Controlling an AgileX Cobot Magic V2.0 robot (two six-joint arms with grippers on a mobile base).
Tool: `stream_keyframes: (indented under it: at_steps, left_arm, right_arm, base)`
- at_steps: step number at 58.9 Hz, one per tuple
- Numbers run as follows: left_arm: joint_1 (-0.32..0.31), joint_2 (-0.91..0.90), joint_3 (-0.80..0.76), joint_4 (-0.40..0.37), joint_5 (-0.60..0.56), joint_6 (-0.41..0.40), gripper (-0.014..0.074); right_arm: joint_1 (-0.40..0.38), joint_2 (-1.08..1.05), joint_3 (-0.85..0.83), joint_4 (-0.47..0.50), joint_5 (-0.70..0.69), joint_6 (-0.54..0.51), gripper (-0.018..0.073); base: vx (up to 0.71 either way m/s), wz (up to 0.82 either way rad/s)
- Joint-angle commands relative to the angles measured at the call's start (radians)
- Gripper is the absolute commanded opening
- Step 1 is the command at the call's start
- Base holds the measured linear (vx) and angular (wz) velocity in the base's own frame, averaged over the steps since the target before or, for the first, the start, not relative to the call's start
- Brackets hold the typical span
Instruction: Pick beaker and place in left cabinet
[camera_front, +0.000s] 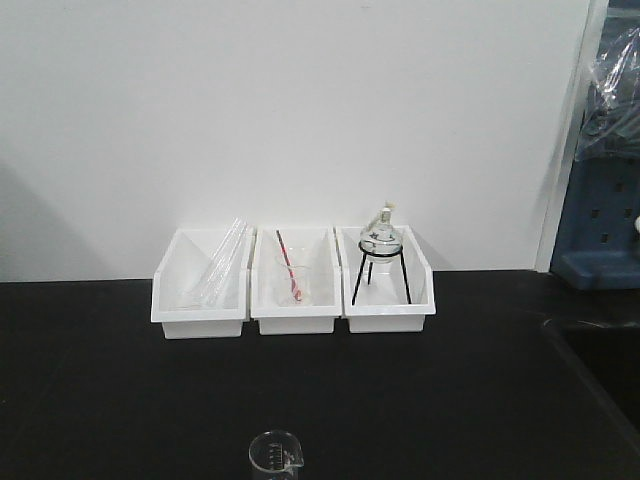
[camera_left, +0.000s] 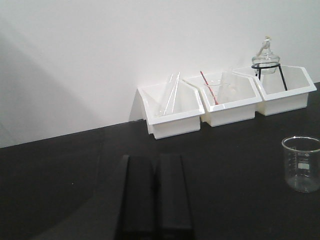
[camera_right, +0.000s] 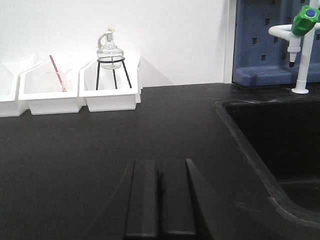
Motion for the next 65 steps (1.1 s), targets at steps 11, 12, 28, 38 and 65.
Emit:
stream_keyframes:
  at_steps: [11, 12, 28, 38, 65]
  left_arm:
    - [-0.001, -0.019, 0.016, -0.003, -0.075, -0.003, 0.0001]
    - [-0.001, -0.019, 0.016, -0.003, -0.075, -0.003, 0.0001]
    - [-0.001, -0.019, 0.016, -0.003, -0.075, -0.003, 0.0001]
    - [-0.001, -0.019, 0.016, -0.003, -0.075, -0.003, 0.0001]
    - [-0.001, -0.019, 0.016, -0.003, -0.075, -0.003, 0.0001]
  right_arm:
    - [-0.007, -0.015, 0.006, -0.005, -0.083, -0.005, -0.0006]
    - [-0.007, -0.015, 0.006, -0.005, -0.083, -0.005, -0.0006]
    - [-0.007, -0.015, 0.006, -0.005, -0.083, -0.005, -0.0006]
    - [-0.007, -0.015, 0.006, -0.005, -0.083, -0.005, -0.0006]
    - [-0.007, -0.015, 0.005, -0.005, -0.276, -0.008, -0.0006]
  base:
    - [0.0, 0.0]
    - [0.0, 0.0]
    - [0.0, 0.0]
    - [0.0, 0.0]
    - [0.0, 0.0]
